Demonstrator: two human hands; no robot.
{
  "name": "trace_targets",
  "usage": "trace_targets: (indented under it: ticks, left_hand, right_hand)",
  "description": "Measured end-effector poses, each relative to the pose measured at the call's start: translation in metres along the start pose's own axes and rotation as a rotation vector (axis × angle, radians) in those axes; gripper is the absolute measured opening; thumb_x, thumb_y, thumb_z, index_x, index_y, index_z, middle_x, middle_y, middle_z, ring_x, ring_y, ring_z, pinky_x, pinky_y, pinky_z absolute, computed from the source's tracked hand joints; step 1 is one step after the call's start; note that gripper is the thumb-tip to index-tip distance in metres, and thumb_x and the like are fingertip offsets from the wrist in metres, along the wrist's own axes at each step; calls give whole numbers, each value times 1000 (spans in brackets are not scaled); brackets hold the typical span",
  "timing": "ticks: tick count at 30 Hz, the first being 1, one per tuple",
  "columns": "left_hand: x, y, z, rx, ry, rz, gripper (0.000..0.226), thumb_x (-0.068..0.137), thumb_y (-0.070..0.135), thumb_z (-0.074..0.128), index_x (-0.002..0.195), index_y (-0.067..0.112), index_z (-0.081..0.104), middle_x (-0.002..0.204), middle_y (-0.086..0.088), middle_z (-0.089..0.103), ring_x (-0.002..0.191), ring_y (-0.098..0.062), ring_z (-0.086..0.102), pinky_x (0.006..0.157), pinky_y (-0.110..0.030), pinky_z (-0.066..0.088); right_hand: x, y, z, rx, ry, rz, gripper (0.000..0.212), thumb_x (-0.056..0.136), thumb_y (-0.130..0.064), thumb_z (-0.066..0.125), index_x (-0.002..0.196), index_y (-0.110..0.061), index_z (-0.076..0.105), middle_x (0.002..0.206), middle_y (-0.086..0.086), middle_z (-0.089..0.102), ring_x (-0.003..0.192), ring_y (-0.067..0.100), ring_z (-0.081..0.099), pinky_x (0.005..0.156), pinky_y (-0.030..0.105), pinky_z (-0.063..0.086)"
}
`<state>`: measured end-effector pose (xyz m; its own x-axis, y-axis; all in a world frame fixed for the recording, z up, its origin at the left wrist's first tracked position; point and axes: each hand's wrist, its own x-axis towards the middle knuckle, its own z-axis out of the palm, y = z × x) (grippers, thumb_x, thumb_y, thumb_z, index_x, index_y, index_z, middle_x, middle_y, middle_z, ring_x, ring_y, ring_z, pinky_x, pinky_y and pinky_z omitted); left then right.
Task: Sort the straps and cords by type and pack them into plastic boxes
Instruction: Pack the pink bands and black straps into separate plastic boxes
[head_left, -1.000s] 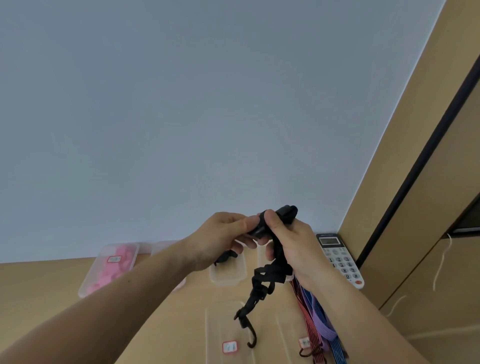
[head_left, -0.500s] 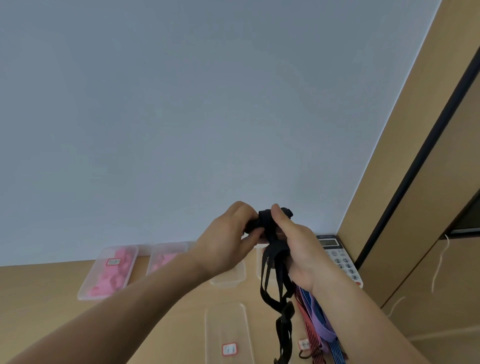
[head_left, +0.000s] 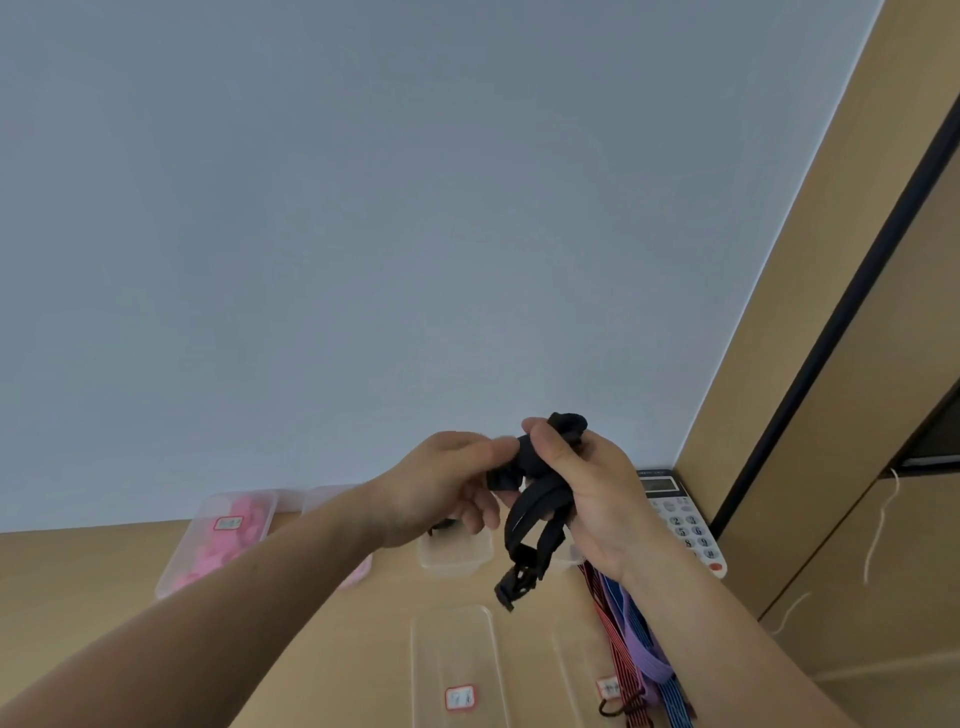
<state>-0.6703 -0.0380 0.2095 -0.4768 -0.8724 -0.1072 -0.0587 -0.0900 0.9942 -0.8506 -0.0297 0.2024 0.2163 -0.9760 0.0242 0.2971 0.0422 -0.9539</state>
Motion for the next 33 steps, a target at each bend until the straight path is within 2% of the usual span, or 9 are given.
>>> trace_targets:
  ticks: [4, 10, 13, 16, 21, 23, 27, 30, 33]
  left_hand:
    - [2, -2, 0, -45, 40, 80, 31, 86, 37, 63, 95, 7, 62, 78, -2, 69, 66, -17, 59, 59, -27, 44]
    - [5, 3, 1, -157, 185, 181, 25, 82, 27, 68, 94, 7, 59, 85, -9, 69, 76, -19, 64, 62, -27, 47]
    - [6, 10, -1, -166, 240, 224, 22, 90, 20, 67, 98, 2, 57, 87, -14, 72, 75, -20, 69, 58, -23, 50]
    - [9, 13, -1, 12, 357, 262, 16, 95, 18, 64, 98, 4, 57, 82, -6, 75, 67, -13, 69, 57, -17, 48]
    - [13, 8, 0, 282, 477, 339, 15, 94, 25, 63, 97, 14, 54, 84, 0, 76, 75, -22, 71, 72, -40, 56]
    - [13, 4, 1, 431, 506, 383, 14, 93, 29, 64, 95, 21, 53, 80, 3, 74, 69, -18, 66, 68, -35, 54]
    - [16, 0, -2, 586, 567, 492, 16, 93, 25, 64, 90, 26, 49, 68, 3, 63, 57, -8, 53, 53, -19, 43]
    - [15, -4, -3, 765, 558, 563, 10, 94, 20, 63, 101, 19, 56, 85, 1, 66, 68, -17, 60, 61, -27, 48]
    - [17, -9, 3, 1164, 544, 831, 12, 87, 1, 67, 98, 1, 65, 106, -9, 69, 79, -29, 65, 67, -35, 54]
  right_hand:
    - [0, -3, -1, 168, -37, 14, 45, 70, -22, 79, 110, -7, 64, 91, 15, 72, 79, 27, 72, 68, 35, 59]
    - [-5, -4, -1, -262, -60, 119, 34, 72, -20, 81, 102, -10, 71, 85, 12, 73, 73, 15, 70, 63, 25, 54]
    - [-5, -3, 0, -206, 9, 92, 9, 89, -7, 64, 96, -7, 70, 67, 10, 65, 59, 18, 60, 55, 29, 50]
    - [-5, -1, 3, -83, 30, 112, 19, 90, 0, 54, 107, 2, 62, 65, 10, 54, 53, 21, 46, 54, 35, 47]
    - [-7, -1, 8, -83, 50, 152, 17, 99, -24, 56, 96, -7, 56, 62, 3, 49, 43, 13, 36, 44, 27, 38]
    - [-6, -1, 5, -148, 83, 119, 25, 101, -30, 52, 93, -7, 56, 61, 5, 50, 42, 14, 37, 46, 30, 39]
    - [-4, -2, 1, -295, 115, 30, 24, 101, -14, 44, 93, -3, 63, 71, 11, 68, 51, 21, 54, 52, 30, 48]
    - [-2, -1, 3, -334, 145, 75, 23, 97, -5, 45, 94, -6, 67, 73, 9, 71, 49, 18, 48, 49, 26, 42]
    - [2, 0, 6, -199, 169, 163, 20, 93, -11, 44, 88, -5, 62, 64, 6, 61, 45, 14, 34, 44, 27, 30]
